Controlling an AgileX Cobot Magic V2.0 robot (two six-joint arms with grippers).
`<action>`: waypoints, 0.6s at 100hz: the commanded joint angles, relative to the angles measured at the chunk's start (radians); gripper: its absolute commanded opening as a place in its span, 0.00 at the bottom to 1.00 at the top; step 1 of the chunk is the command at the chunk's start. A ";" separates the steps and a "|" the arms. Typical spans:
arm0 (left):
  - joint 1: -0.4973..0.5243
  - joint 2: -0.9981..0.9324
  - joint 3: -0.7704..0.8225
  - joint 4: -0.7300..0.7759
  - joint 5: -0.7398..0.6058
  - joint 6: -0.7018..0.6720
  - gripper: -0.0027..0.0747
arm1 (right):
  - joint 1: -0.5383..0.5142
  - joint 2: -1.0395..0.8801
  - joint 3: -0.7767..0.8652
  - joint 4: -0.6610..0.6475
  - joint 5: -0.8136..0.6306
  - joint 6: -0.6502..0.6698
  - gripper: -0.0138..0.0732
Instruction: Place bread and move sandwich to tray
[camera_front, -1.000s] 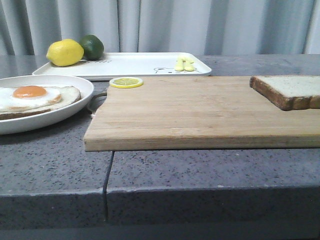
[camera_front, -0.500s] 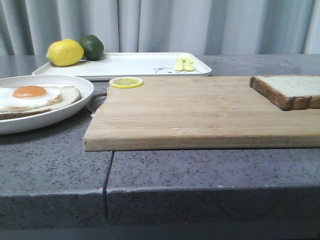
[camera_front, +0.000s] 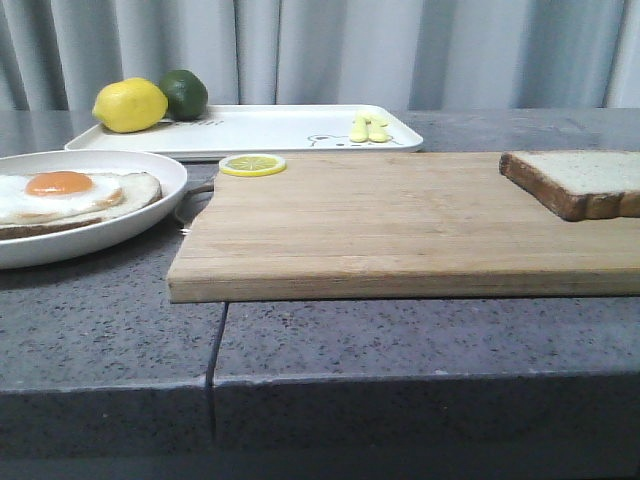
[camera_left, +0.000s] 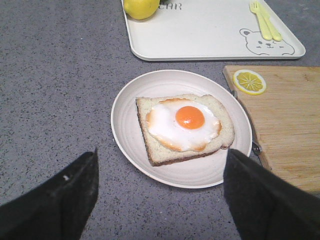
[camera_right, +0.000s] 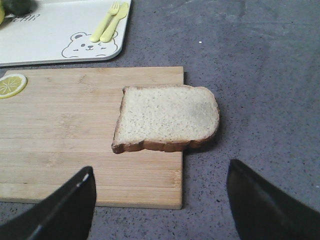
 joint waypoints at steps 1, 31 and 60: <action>-0.004 0.013 -0.035 -0.024 -0.058 -0.005 0.67 | -0.006 0.013 -0.036 0.003 -0.082 -0.002 0.79; -0.004 0.013 -0.035 -0.024 -0.058 -0.005 0.67 | -0.006 0.013 -0.036 0.002 -0.083 -0.002 0.79; -0.004 0.013 -0.035 -0.024 -0.058 -0.005 0.67 | -0.009 0.037 -0.035 0.091 -0.131 -0.096 0.79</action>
